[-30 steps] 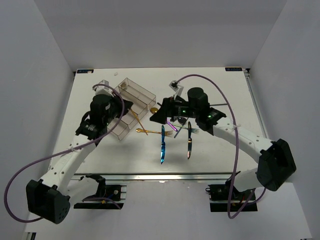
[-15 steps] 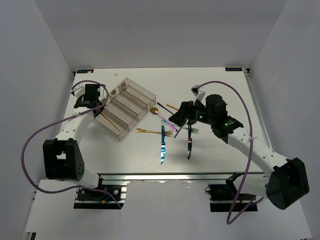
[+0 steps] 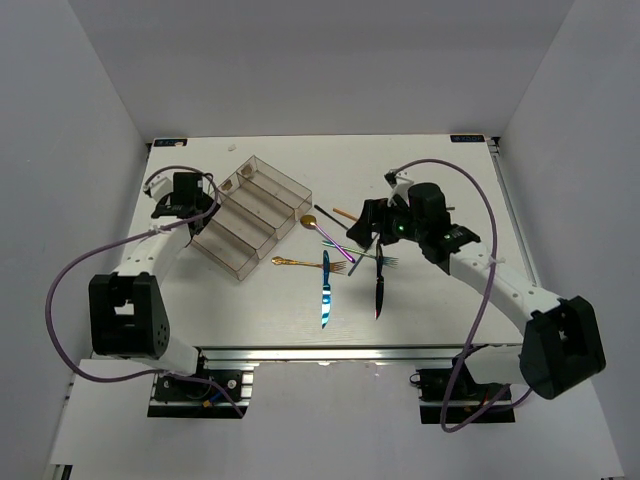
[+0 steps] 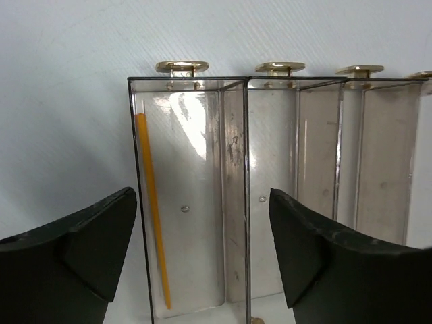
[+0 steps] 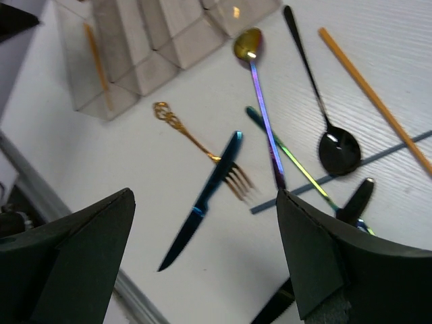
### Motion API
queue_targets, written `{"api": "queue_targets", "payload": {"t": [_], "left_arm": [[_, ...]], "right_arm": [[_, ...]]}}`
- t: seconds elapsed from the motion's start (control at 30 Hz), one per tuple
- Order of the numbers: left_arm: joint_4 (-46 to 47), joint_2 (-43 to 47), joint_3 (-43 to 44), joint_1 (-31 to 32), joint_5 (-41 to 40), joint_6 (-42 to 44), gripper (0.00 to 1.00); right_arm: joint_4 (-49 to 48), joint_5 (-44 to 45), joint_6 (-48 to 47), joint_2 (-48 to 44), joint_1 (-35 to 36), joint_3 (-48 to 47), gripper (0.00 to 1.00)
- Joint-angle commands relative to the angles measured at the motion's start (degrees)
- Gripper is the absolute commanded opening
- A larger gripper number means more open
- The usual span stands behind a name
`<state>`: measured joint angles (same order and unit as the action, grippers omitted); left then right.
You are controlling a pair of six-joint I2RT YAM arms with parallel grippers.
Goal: Sort the eating utensils into containers
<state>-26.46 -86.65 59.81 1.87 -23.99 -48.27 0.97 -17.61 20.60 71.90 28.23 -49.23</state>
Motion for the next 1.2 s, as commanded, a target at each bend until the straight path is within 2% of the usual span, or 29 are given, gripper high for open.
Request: {"api": "queue_targets", "payload": {"t": [0.0, 0.1, 0.13, 0.17, 0.23, 0.3, 0.33, 0.37, 0.47, 0.73, 1.1, 1.17], "left_arm": [[0.80, 6.30, 0.39, -0.11, 0.08, 0.19, 0.95], [-0.61, 9.30, 1.71, -0.11, 1.74, 2.38, 0.98], [-0.87, 11.66, 1.97, -0.11, 2.80, 4.48, 0.98], [-0.79, 12.99, 2.06, -0.11, 4.02, 5.98, 0.98], [1.22, 16.67, 1.36, -0.02, 11.04, 11.41, 0.98], [1.67, 18.27, -0.04, 0.06, 20.41, 14.51, 0.98], [0.37, 19.40, -1.00, 0.15, 22.21, 16.17, 0.98], [-0.25, 20.11, -1.01, 0.15, 23.36, 16.80, 0.98], [-1.40, 23.53, -3.56, 0.42, 26.80, 20.31, 0.98], [2.37, 30.31, -13.92, 0.94, 28.12, 23.22, 0.98], [2.02, 31.45, -15.16, 1.03, 29.17, 23.75, 0.98], [2.11, 31.81, -15.51, 1.12, 29.44, 23.66, 0.98]], "right_arm": [[4.46, 6.16, -5.90, 4.20, -0.19, -6.21, 0.89], [5.36, 8.28, -8.91, 9.82, -0.37, -11.21, 0.89], [7.53, 8.55, -15.09, 13.32, -0.28, -12.80, 0.89], [8.34, 8.99, -17.50, 15.18, -0.28, -14.38, 0.88], [11.22, 11.53, -23.64, 21.57, -0.37, -19.48, 0.84], [12.47, 15.47, -24.99, 26.16, -0.63, -25.78, 0.74], [17.00, 15.93, -28.04, 30.71, -0.89, -28.00, 0.61], [18.09, 16.11, -28.68, 32.85, -1.07, -30.02, 0.56], [21.95, 16.64, -31.83, 40.32, -1.16, -37.41, 0.46], [26.09, 14.53, -38.00, 49.56, -1.16, -46.12, 0.43], [30.31, 14.44, -40.64, 56.33, -1.42, -50.34, 0.36], [31.19, 14.53, -41.87, 56.77, -1.86, -51.22, 0.31]]}}
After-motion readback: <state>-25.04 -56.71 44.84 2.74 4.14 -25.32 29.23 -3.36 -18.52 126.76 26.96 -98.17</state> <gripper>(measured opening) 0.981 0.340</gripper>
